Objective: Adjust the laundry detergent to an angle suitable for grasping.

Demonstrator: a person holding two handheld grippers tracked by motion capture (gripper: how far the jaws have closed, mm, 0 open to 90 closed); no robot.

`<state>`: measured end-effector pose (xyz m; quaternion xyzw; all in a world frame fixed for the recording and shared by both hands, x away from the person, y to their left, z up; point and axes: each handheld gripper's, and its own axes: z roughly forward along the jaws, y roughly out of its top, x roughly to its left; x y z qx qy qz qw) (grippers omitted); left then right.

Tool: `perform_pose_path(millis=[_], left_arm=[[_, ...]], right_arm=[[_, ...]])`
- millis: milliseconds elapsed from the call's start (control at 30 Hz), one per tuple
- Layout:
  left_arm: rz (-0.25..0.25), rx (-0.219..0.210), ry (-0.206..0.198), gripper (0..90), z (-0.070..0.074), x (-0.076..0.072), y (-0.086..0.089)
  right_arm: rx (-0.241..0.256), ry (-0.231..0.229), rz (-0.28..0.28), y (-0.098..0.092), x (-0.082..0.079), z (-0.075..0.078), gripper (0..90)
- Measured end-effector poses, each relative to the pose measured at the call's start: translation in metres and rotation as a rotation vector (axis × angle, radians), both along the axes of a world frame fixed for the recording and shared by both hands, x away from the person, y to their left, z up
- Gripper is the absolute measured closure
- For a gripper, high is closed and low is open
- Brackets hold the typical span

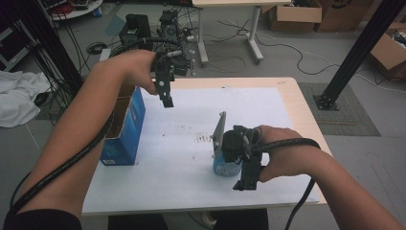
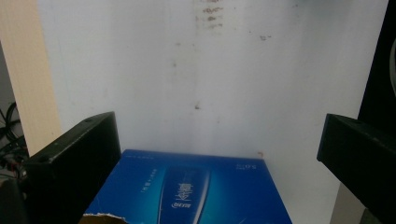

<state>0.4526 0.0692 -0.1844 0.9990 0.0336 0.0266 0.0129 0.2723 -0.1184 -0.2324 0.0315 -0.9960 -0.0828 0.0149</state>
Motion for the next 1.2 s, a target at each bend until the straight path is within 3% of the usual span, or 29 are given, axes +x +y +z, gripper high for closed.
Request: perform_pose_path(millis=[167, 333, 533, 1000, 1200], left_arm=[[0.004, -0.015, -0.002, 0.0, -0.001, 0.003, 0.000], [0.002, 0.001, -0.001, 0.0, -0.002, 0.005, -0.001], [-0.015, -0.004, -0.006, 0.1, 0.000, -0.002, -0.003], [0.002, -0.001, -0.012, 0.0, 0.003, -0.009, 0.004], [0.001, -0.002, -0.016, 0.1, 0.004, -0.011, 0.004]], right_arm=[[0.003, 0.003, -0.008, -0.002, 0.003, 0.001, 0.0], [0.002, 0.010, -0.012, -0.004, 0.005, -0.002, 0.0], [0.000, 0.011, -0.015, -0.003, 0.001, -0.004, 0.0], [-0.011, 0.012, -0.002, 0.000, -0.005, -0.003, 0.0], [0.001, -0.008, 0.000, 0.000, -0.006, 0.006, 0.0]])
